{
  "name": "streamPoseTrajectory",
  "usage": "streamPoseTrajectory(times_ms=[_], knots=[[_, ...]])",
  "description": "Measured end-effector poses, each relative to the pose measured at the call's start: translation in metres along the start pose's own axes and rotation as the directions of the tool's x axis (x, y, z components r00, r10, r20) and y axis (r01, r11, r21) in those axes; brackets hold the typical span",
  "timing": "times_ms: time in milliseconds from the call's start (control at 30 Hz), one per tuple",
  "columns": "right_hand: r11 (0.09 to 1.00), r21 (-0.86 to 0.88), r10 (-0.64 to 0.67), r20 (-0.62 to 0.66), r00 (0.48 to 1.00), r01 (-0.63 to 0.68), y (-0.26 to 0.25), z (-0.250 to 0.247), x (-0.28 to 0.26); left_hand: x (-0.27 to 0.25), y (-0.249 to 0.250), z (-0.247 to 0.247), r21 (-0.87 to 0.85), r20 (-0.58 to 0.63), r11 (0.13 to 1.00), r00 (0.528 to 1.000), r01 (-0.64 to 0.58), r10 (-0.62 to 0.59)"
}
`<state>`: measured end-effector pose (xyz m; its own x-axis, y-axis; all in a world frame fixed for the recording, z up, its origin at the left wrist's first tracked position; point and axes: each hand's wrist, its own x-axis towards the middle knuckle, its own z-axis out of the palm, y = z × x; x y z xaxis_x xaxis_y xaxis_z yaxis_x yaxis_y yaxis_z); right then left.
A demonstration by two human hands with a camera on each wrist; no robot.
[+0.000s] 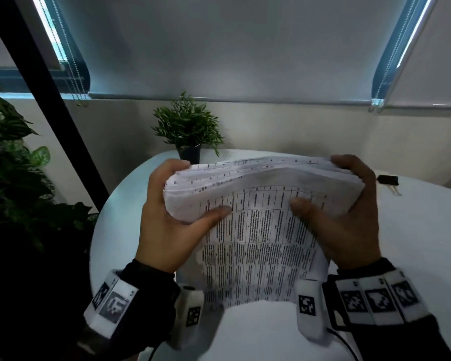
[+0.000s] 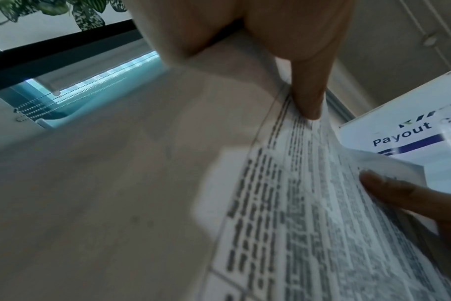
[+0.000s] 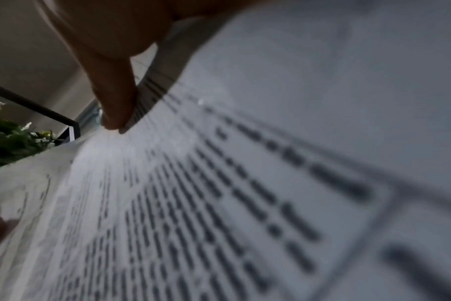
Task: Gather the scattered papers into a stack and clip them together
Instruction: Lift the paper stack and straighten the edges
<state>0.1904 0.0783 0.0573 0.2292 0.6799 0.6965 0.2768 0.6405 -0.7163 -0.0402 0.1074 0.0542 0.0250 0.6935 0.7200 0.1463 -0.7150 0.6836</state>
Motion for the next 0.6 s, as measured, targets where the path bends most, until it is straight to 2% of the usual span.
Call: streamPoseTrajectory(times_ms=[100,200,233,300,400,467,533,600], knots=[[0.998,-0.043,-0.054,-0.063,0.997,0.051,-0.005,0.004,0.001,0.002,0.007,0.001,0.003,-0.045,1.0,0.999,0.004,-0.003],[0.99,0.029,-0.132,-0.082,0.988,0.134,-0.01,0.001,0.005,0.003,0.01,0.001,0.021,-0.11,0.998,0.992,-0.057,0.059],[0.99,0.051,-0.125,-0.059,0.99,0.128,-0.008,-0.001,0.006,0.001,0.009,0.002,0.002,-0.105,1.0,0.994,-0.032,0.032],[0.997,0.051,-0.056,-0.012,0.998,0.057,-0.001,-0.004,0.003,-0.004,0.005,0.006,-0.074,-0.085,0.993,0.991,0.092,-0.098],[1.0,0.007,0.002,-0.006,1.0,-0.002,0.004,-0.002,-0.005,-0.009,-0.005,0.008,-0.123,0.002,0.964,0.971,0.236,-0.238],[0.999,-0.02,-0.036,-0.062,0.997,0.035,0.0,-0.002,-0.003,-0.007,-0.005,0.007,-0.139,0.027,0.956,0.966,0.259,-0.258],[0.995,0.039,-0.084,-0.072,0.994,0.087,-0.005,-0.007,0.002,-0.003,-0.002,0.007,-0.166,0.011,0.955,0.969,0.245,-0.246],[0.989,0.148,-0.027,-0.028,0.999,0.031,-0.004,-0.012,0.003,-0.003,-0.004,0.005,-0.205,0.001,0.947,0.968,0.246,-0.251]])
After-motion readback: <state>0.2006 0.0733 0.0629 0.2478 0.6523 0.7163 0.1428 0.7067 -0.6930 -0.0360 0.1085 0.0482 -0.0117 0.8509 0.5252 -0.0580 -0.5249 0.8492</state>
